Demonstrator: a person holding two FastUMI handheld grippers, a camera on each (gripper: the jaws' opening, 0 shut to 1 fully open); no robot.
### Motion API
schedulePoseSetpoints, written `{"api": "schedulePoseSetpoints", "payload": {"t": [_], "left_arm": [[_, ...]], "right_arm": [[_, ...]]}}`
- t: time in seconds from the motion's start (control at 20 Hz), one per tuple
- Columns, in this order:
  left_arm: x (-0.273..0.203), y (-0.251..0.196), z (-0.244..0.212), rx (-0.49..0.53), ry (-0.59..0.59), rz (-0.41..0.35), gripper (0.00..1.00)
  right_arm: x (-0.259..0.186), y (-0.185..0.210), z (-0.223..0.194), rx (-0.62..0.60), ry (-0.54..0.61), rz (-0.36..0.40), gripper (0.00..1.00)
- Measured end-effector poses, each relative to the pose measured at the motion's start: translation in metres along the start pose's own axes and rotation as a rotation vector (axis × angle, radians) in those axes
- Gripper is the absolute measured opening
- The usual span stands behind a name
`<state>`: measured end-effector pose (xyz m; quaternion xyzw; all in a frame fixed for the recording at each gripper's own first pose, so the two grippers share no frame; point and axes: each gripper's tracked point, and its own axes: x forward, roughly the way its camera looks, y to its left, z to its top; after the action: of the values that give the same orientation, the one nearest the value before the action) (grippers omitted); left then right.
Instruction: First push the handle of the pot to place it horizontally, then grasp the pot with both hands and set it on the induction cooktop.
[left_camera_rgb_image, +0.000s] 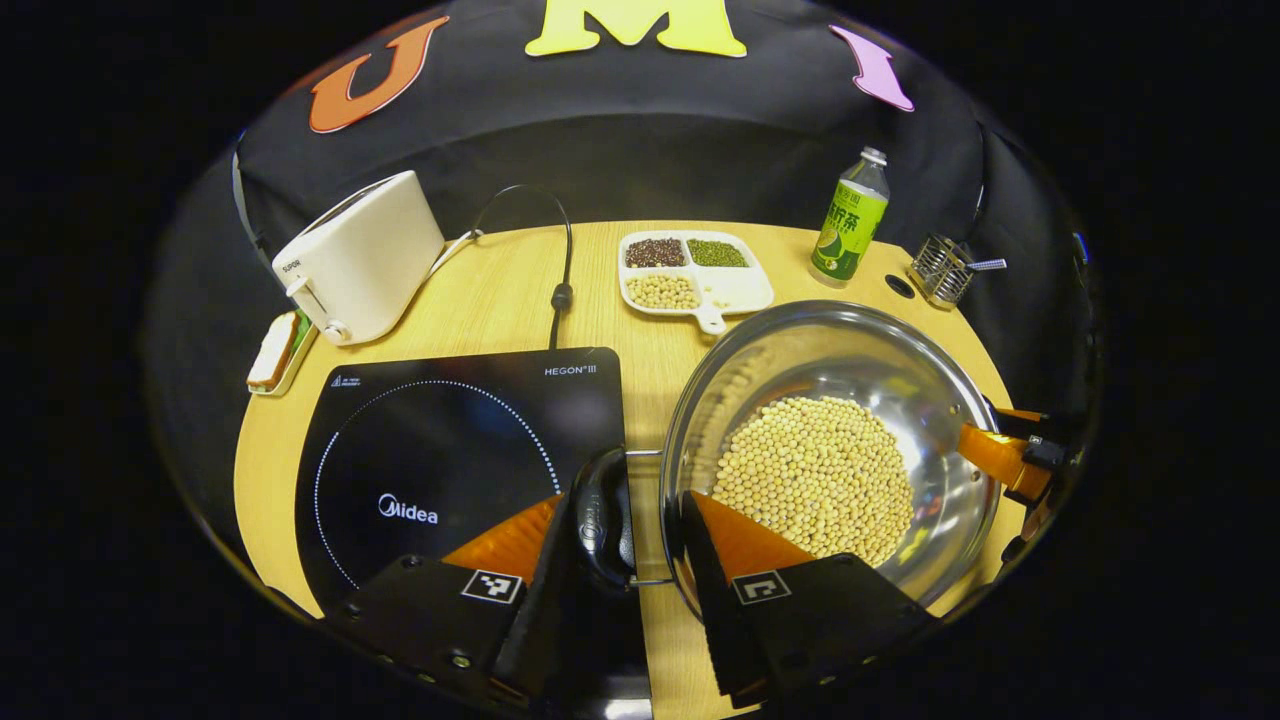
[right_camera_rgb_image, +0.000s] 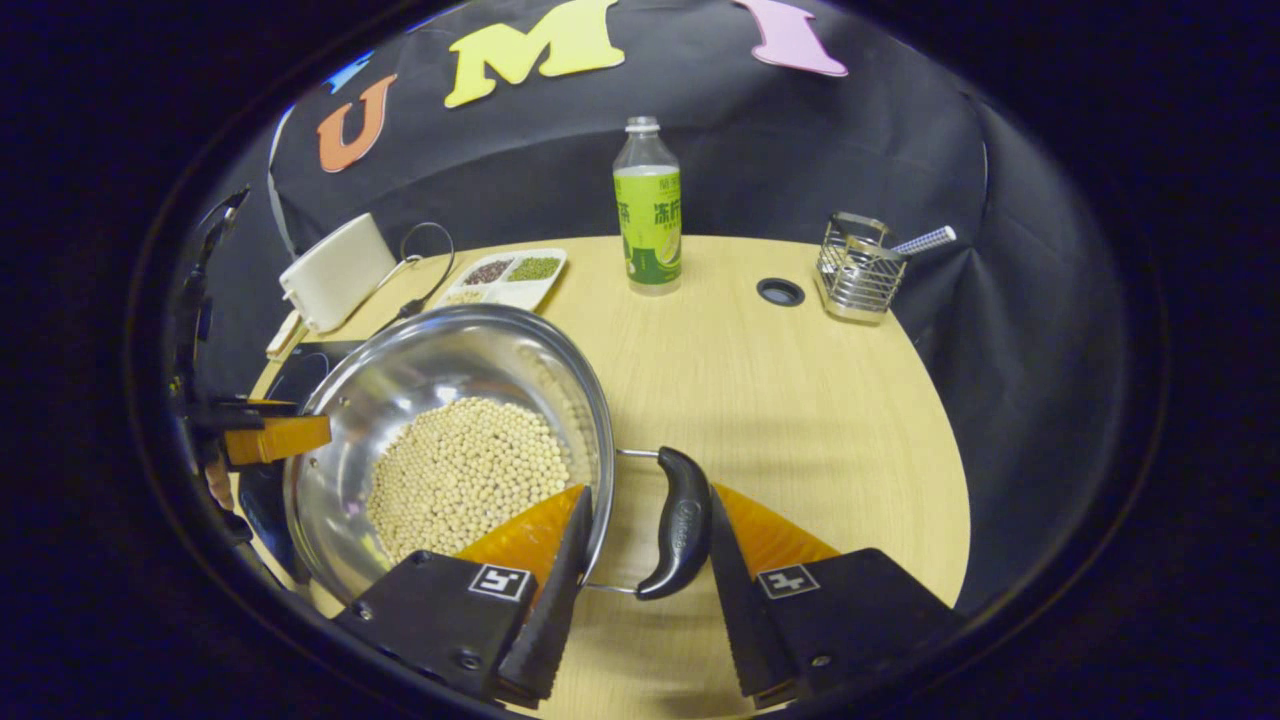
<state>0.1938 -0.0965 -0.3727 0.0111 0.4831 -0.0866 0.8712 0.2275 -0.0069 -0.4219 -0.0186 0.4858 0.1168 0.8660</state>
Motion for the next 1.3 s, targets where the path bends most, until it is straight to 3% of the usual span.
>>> {"api": "schedulePoseSetpoints", "payload": {"t": [0.05, 0.1, 0.15, 0.2, 0.55, 0.75, 1.0, 1.3], "left_arm": [[0.004, 0.0, -0.001, 0.002, 0.007, -0.004, 0.59], [0.003, 0.0, -0.001, 0.005, 0.013, -0.004, 0.7], [0.004, 0.001, -0.001, 0.003, 0.019, -0.001, 0.7], [0.003, 0.001, -0.001, 0.001, 0.028, 0.001, 0.57], [-0.004, 0.0, -0.003, 0.016, 0.043, 0.012, 0.56], [-0.02, -0.008, -0.001, 0.021, 0.036, -0.022, 0.55], [-0.044, -0.014, 0.011, 0.015, 0.01, -0.056, 0.55], [-0.088, -0.006, 0.036, 0.048, -0.062, -0.071, 0.55]], "right_arm": [[-0.001, 0.0, 0.0, -0.008, 0.024, 0.013, 0.67], [0.001, 0.0, 0.001, -0.01, 0.04, 0.023, 0.66], [0.002, 0.0, 0.002, -0.016, 0.05, 0.025, 0.67], [0.001, -0.001, 0.004, -0.011, 0.052, 0.024, 0.66], [-0.006, 0.0, -0.002, 0.064, 0.109, 0.018, 0.58], [-0.032, -0.005, -0.001, 0.086, 0.157, -0.002, 0.58], [-0.069, -0.005, 0.015, 0.052, 0.119, -0.049, 0.58], [-0.117, 0.008, 0.037, 0.069, 0.093, -0.046, 0.58]]}}
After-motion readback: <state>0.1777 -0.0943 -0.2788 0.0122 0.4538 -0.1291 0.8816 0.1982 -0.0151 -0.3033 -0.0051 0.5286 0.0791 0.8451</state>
